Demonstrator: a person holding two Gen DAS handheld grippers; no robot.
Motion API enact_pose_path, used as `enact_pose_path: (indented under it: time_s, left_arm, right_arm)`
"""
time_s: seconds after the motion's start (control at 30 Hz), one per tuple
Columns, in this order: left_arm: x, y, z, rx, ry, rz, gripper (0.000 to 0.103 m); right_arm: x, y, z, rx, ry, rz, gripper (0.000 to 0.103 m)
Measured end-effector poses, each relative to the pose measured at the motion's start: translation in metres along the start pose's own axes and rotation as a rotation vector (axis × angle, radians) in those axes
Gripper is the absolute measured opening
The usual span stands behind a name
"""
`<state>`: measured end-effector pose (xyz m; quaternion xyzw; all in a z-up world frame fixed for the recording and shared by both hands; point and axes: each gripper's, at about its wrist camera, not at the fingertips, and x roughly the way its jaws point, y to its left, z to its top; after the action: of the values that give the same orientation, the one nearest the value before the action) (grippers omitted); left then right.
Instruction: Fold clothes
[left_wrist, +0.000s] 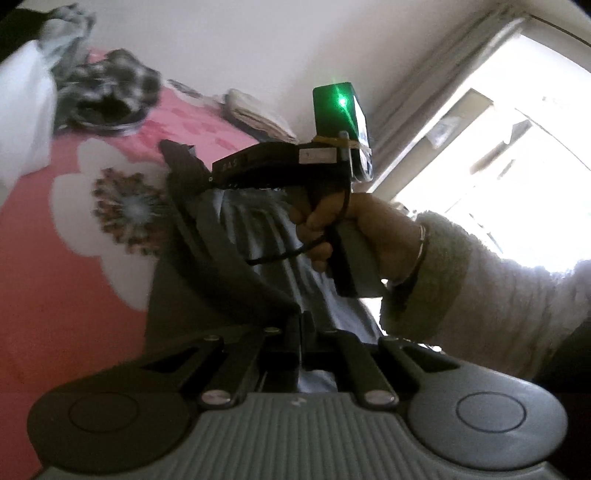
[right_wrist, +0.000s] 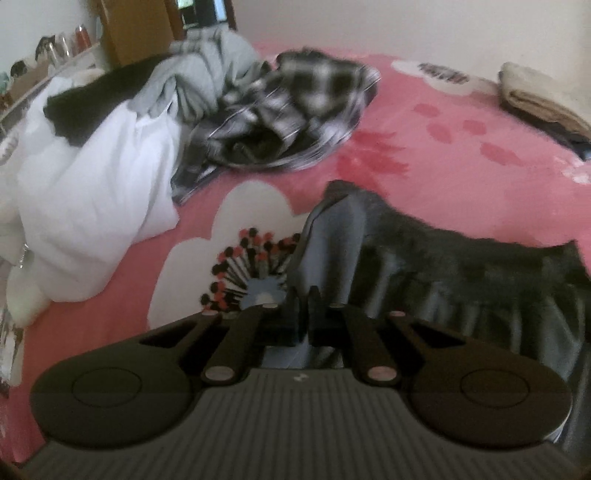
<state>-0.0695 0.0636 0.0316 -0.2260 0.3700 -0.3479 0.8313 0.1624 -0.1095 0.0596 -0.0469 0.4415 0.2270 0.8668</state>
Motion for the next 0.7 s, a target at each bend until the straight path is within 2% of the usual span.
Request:
enact_pose_path:
  time_s: [0.4,0.7]
  left_arm:
    - [0.067,-0.044,0.019,0.108,0.140,-0.072,0.001]
    - [0.130,-0.075,0.031,0.148,0.230,-0.126,0.001]
  right_arm:
    - [-0.042,-0.073,-0.030,0.139,-0.119,-0.014,0.001]
    - [-0.067,-0.138,-0.053,0.227,-0.197,-0.042,0.001]
